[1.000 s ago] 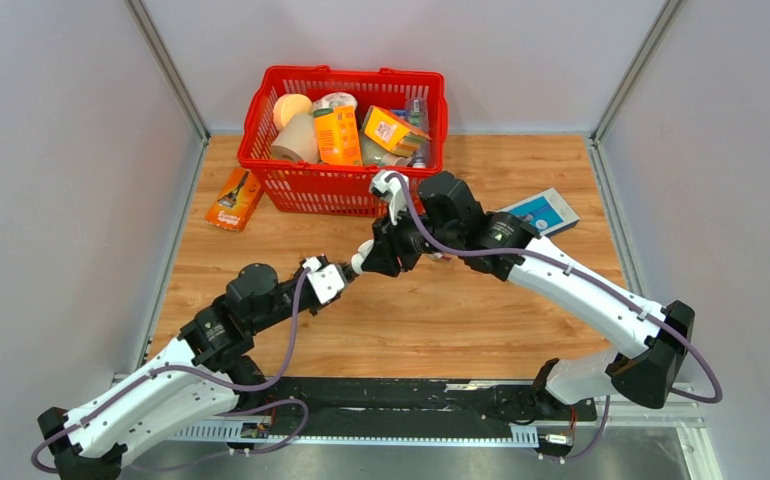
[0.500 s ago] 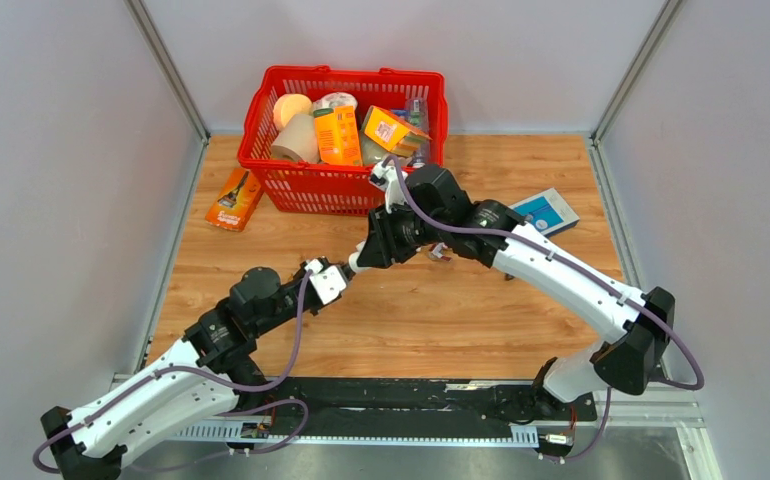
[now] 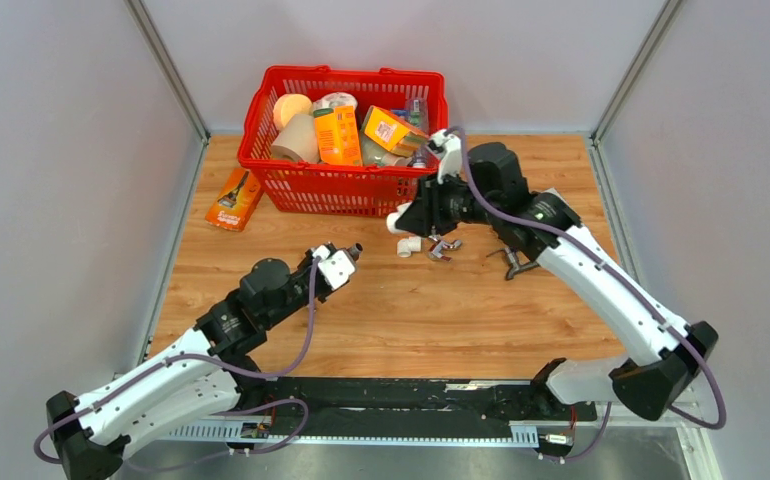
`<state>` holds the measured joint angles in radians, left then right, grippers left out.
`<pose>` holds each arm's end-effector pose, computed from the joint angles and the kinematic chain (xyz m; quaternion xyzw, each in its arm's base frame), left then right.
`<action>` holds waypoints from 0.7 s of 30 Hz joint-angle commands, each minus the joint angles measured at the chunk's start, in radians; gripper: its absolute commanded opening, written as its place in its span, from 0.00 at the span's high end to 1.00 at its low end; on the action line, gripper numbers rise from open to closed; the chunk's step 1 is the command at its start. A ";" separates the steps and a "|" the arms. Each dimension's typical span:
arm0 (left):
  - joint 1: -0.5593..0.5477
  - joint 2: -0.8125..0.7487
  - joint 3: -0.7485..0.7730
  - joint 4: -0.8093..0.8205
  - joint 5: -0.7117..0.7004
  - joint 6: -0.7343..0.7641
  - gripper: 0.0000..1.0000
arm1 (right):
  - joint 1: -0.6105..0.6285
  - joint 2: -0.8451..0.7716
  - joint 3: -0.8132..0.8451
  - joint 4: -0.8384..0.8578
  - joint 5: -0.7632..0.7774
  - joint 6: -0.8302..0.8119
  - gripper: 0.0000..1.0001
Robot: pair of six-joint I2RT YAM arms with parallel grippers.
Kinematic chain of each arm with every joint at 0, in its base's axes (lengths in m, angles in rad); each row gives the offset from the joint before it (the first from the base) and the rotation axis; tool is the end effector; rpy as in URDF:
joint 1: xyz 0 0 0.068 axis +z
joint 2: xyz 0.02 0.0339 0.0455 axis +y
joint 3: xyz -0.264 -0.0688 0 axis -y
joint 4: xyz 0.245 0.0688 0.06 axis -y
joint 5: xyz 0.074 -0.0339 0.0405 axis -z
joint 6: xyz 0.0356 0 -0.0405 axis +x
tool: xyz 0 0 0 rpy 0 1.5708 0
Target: Install the water faucets
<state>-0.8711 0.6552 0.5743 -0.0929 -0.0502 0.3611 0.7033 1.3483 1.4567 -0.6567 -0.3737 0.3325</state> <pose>0.1093 -0.1271 0.2954 0.4292 0.6341 -0.1436 0.6269 0.2130 0.1976 0.4013 -0.2473 0.8255 0.3788 0.3375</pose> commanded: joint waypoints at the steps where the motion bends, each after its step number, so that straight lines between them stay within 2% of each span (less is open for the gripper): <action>1: 0.017 0.029 0.082 0.097 -0.051 -0.039 1.00 | -0.034 -0.100 -0.079 -0.009 0.172 -0.093 0.97; 3: 0.047 0.024 0.087 0.097 -0.002 -0.063 1.00 | -0.034 -0.101 -0.168 -0.014 0.254 -0.112 0.99; 7: 0.116 0.004 0.082 0.110 0.154 -0.102 1.00 | -0.031 -0.042 -0.314 0.017 0.277 -0.090 1.00; 14: 0.118 0.017 0.085 0.125 0.317 -0.122 1.00 | 0.041 0.032 -0.482 0.213 0.488 -0.076 1.00; 17: 0.119 0.034 0.088 0.130 0.346 -0.131 1.00 | 0.050 0.089 -0.518 0.253 0.545 -0.070 0.95; 21: 0.118 0.052 0.090 0.140 0.401 -0.148 1.00 | 0.051 0.187 -0.542 0.261 0.541 -0.064 0.89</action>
<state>-0.7521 0.7017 0.5999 -0.0658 0.2562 0.2455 0.7525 1.4616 0.9337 -0.4896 0.1017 0.2539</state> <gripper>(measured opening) 0.394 0.381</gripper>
